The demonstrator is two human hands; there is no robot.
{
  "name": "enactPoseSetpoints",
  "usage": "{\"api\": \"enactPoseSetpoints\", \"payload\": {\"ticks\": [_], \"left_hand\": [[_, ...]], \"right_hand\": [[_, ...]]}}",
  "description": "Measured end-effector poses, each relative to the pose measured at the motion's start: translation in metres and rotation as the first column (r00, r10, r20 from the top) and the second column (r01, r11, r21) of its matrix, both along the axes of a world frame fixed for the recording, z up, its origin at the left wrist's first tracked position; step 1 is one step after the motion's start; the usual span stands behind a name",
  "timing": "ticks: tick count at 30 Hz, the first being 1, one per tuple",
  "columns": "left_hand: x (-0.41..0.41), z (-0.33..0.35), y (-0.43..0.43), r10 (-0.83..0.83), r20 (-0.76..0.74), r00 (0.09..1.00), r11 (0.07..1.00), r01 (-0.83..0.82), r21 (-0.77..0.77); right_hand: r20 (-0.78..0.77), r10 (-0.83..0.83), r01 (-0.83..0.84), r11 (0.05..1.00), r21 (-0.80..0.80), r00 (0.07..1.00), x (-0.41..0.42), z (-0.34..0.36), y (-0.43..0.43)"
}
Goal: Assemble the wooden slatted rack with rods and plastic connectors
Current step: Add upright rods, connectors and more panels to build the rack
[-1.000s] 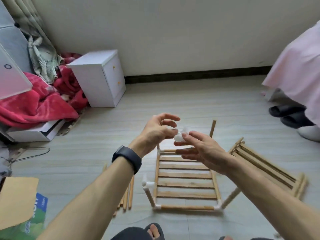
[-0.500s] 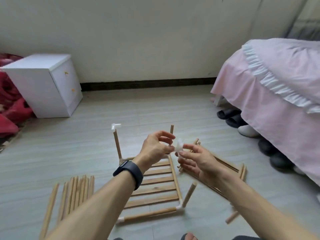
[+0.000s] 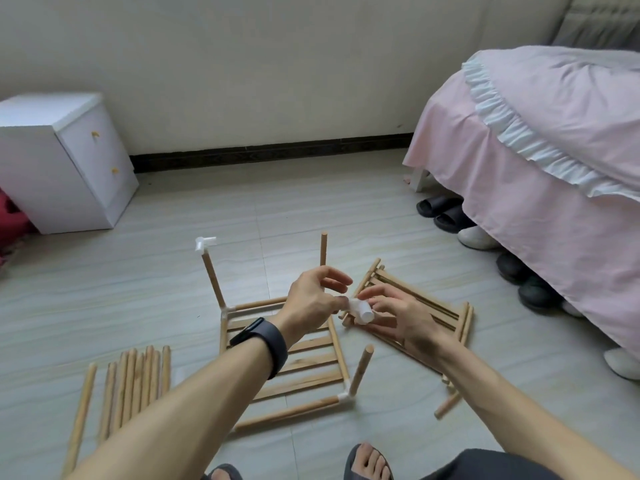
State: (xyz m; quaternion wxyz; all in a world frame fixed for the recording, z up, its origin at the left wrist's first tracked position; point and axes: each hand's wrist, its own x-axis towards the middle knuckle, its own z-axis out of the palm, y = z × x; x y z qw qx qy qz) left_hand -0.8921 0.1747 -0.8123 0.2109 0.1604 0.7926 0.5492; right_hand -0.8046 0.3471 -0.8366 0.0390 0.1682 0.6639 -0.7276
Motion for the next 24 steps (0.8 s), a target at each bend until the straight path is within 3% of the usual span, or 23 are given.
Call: {"api": "enactPoseSetpoints", "payload": {"ticks": [4,11,19,24], "left_hand": [[0.006,-0.014,0.013,-0.010,0.011,1.000,0.999,0.010,-0.045],[0.012,-0.034,0.029,-0.105,0.014,0.994,0.982,0.105,-0.158],[0.008,-0.043,0.030,-0.117,0.158,0.980,0.980,0.140,-0.142],[0.006,-0.047,0.031,-0.138,0.125,0.983,0.971,0.159,-0.179]], "right_hand": [[-0.008,-0.024,0.025,0.997,0.068,1.000,0.005,-0.017,0.009],[0.129,-0.075,0.067,0.996,0.064,0.989,0.009,-0.037,0.016],[0.215,-0.048,0.023,0.993,0.119,0.975,0.005,-0.052,0.022],[0.211,-0.043,0.016,0.992,0.126,0.977,0.005,-0.055,0.021]]}}
